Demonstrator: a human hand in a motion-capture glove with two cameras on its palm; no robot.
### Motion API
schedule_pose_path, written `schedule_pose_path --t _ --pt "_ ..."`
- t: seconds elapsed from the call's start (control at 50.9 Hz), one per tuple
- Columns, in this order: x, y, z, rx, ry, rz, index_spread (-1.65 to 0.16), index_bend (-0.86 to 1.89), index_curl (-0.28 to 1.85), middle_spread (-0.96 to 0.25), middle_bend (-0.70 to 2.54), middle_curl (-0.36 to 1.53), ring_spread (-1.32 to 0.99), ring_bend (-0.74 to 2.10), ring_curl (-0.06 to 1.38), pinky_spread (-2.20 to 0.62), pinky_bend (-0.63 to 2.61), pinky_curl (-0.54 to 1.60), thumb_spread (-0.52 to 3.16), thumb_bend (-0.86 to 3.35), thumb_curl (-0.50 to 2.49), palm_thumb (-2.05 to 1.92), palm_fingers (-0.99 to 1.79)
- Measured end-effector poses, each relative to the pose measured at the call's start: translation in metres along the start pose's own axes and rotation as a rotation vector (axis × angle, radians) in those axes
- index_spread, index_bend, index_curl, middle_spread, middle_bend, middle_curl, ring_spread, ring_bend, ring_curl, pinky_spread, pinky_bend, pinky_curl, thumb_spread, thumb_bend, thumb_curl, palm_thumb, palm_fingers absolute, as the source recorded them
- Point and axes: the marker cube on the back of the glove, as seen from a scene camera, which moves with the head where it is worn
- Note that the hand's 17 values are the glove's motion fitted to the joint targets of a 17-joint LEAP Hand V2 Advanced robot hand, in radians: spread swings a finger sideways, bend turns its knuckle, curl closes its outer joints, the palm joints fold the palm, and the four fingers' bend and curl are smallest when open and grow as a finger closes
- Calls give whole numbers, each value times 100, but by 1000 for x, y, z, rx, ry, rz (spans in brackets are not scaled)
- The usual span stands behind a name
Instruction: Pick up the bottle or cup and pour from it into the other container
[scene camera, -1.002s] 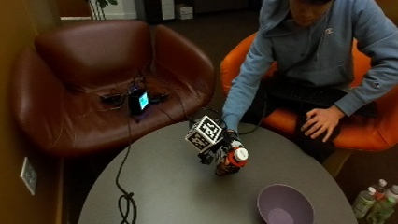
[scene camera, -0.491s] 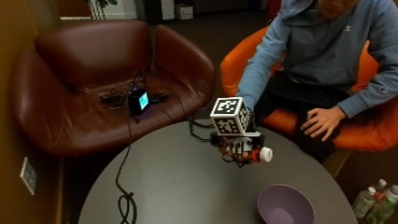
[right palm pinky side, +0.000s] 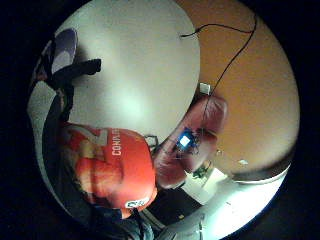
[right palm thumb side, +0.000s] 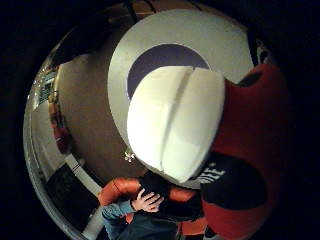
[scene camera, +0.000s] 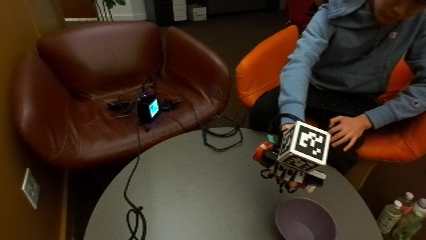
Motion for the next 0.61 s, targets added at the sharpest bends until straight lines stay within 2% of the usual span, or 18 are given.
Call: schedule_pose_path --t 0.295,0.412,0.609 --pt "-29 -8 -6 -93 362 180 -28 17 53 -14 50 53 -23 54 48 -32 33 40 -13 -3 69 111 126" --pt "-41 -11 -4 -84 539 180 -28 17 53 -14 50 53 -23 54 48 -32 34 41 -13 -4 69 110 126" --pt "-50 -10 3 -48 645 174 -28 17 53 -14 51 53 -23 54 48 -32 34 41 -13 -4 69 109 126"
